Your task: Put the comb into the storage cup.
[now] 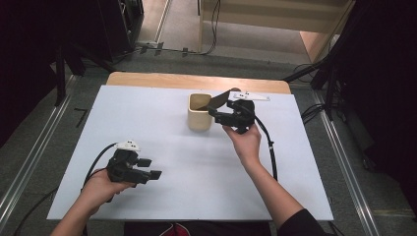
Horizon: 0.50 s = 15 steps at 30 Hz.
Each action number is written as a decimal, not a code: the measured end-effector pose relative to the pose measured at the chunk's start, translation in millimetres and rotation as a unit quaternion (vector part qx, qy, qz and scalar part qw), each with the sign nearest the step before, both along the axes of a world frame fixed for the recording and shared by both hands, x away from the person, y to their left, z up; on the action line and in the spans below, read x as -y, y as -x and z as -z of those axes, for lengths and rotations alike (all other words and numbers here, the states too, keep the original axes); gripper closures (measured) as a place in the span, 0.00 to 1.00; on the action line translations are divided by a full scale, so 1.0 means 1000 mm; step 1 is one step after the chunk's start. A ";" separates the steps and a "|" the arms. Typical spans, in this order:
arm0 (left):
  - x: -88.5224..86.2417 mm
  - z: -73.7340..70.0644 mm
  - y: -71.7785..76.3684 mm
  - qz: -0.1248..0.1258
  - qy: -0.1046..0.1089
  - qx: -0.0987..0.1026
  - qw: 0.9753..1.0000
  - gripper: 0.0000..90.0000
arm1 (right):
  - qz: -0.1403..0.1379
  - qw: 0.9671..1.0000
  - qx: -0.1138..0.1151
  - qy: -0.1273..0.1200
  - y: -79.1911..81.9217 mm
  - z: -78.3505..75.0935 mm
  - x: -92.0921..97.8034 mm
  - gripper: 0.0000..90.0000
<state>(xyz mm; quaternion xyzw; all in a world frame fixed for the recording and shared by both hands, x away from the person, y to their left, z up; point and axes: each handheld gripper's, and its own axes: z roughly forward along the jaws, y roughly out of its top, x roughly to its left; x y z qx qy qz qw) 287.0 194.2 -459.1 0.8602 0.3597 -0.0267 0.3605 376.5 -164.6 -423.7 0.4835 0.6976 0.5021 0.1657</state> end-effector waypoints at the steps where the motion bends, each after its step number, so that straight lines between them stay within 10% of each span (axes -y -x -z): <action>1: 0.000 0.000 0.000 0.000 0.000 0.000 1.000 0.38 | -0.002 1.000 0.002 -0.002 0.002 0.000 0.001 0.17; 15: 0.000 -0.001 -0.001 0.001 0.000 0.002 1.000 0.38 | -0.020 1.000 -0.014 0.002 0.020 0.007 0.014 0.17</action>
